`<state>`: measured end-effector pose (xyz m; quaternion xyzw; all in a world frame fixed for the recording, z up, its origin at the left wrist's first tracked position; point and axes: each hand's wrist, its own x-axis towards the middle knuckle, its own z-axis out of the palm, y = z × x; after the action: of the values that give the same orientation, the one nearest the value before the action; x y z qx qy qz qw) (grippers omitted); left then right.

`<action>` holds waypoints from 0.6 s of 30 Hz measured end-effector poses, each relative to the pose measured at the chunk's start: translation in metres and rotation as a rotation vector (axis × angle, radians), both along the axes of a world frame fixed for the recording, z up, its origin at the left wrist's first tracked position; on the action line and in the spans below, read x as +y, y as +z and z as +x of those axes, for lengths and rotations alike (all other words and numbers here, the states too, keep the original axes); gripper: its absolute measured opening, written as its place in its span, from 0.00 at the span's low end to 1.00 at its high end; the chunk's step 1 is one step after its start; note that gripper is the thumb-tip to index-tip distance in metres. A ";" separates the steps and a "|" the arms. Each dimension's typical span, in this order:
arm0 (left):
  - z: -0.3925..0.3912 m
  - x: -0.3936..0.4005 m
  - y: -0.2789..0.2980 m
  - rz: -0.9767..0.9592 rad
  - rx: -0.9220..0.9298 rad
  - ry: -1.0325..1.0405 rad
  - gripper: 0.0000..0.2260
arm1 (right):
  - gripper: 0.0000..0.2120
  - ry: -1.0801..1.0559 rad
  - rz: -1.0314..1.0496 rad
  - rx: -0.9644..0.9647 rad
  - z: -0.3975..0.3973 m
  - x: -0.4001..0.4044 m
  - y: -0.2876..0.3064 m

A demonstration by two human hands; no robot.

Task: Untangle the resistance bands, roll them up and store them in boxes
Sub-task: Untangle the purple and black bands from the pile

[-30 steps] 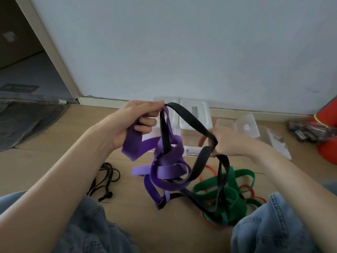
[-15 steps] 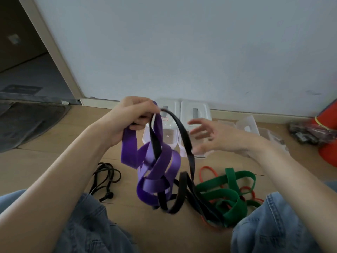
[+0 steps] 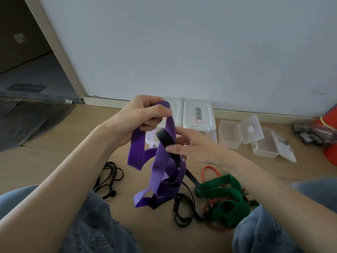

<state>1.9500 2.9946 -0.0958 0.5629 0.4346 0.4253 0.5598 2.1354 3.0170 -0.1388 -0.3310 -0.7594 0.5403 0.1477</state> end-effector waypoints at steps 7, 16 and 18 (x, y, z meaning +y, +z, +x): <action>-0.010 0.013 -0.022 0.012 0.680 0.612 0.14 | 0.19 -0.411 -0.246 0.295 0.019 0.021 0.020; 0.054 -0.010 -0.044 -0.218 0.287 0.009 0.11 | 0.13 -0.256 -0.209 0.101 0.023 0.025 0.016; 0.049 -0.006 -0.040 -0.167 0.394 0.083 0.07 | 0.10 -0.271 -0.111 -0.042 0.027 0.027 0.016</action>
<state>1.9991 2.9887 -0.1358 0.5685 0.5920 0.2924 0.4907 2.1621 3.0439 -0.1224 -0.4492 -0.6796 0.5498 0.1848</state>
